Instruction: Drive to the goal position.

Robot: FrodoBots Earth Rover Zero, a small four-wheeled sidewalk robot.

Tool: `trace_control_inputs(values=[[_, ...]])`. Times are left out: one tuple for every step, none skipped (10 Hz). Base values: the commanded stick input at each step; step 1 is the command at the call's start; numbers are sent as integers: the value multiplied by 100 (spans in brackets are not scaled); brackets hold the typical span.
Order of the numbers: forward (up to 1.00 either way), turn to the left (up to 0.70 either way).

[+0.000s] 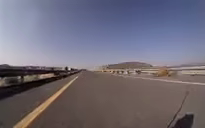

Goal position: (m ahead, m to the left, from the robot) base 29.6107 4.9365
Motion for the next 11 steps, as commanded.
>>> trace_control_inputs(values=[[85,0],[85,0],[85,0],[85,0],[85,0],[85,0],[85,0],[85,0],[85,0],[85,0],[85,0]])
